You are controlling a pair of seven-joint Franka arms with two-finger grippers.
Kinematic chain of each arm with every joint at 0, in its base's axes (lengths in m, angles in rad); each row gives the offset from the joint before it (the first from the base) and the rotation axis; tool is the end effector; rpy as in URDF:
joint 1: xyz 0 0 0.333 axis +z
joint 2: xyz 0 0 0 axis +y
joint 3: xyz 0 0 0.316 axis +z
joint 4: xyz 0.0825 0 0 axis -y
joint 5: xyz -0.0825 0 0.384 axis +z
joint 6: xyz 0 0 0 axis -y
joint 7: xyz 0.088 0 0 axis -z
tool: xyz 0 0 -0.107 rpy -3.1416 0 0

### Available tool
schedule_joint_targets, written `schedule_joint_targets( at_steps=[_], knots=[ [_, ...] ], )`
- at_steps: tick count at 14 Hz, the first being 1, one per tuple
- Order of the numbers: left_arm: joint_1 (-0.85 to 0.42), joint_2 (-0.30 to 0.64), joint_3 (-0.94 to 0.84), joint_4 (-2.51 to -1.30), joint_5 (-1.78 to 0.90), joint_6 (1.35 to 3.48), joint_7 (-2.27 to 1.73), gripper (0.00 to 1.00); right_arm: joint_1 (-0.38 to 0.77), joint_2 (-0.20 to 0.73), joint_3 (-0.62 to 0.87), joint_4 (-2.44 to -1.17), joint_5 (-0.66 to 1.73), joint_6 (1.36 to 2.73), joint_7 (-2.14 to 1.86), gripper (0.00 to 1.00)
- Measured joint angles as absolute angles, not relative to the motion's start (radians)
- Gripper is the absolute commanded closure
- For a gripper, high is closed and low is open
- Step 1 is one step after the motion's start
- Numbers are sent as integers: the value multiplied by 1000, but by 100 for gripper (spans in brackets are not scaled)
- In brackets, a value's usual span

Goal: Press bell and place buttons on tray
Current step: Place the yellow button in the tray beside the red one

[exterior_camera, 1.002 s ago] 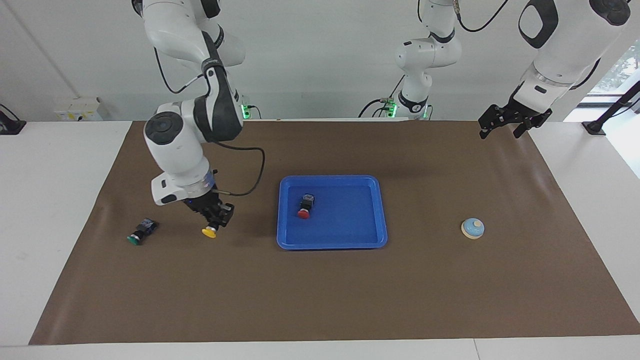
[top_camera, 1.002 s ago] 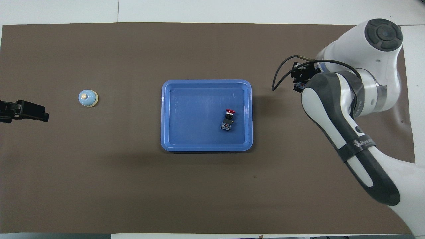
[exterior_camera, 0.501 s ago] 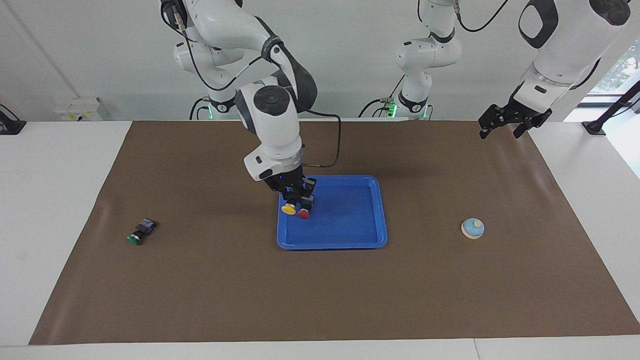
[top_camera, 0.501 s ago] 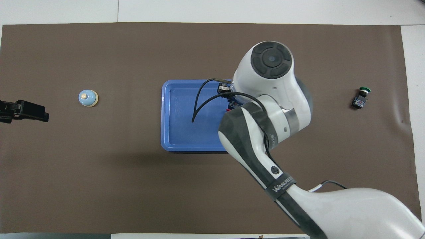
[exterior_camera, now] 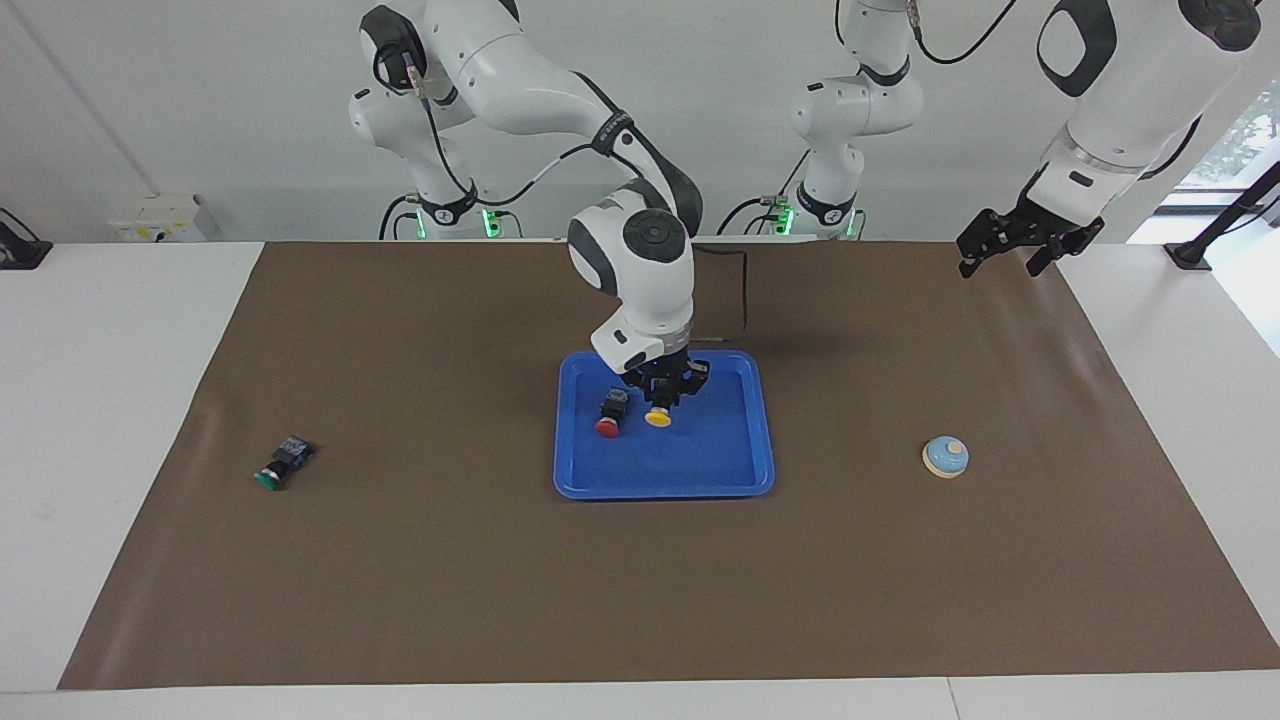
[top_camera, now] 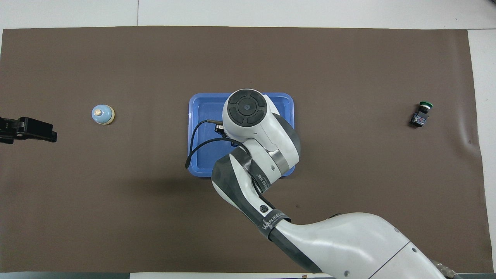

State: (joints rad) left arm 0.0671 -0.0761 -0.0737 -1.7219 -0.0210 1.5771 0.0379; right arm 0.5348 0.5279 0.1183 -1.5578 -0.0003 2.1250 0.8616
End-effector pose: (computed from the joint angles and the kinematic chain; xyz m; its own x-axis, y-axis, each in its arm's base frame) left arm 0.5278 -0.0071 0.5950 0.9967 -0.0437 -0.0682 -0.0426 -0.9989 0.0179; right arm 0.5610 0.4142 0.3458 0.9747 -0.2230 -0.0174 -0.2237 -0.9721 -0.0706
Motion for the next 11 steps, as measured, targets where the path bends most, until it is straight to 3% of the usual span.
schedule_joint_targets(
  at_steps=[7, 9, 11],
  knots=[
    [67, -76, -74, -1722, -21, 1577, 38, 0, 549, 559, 118, -1604, -6, 2220, 862, 100],
    [67, -76, -74, -1722, -21, 1577, 38, 0, 551, 559, 118, -1613, -6, 2228, 862, 0],
    [67, -76, -74, -1722, -21, 1577, 38, 0, 557, 559, 117, -1629, -6, 2249, 865, 0]
  ],
)
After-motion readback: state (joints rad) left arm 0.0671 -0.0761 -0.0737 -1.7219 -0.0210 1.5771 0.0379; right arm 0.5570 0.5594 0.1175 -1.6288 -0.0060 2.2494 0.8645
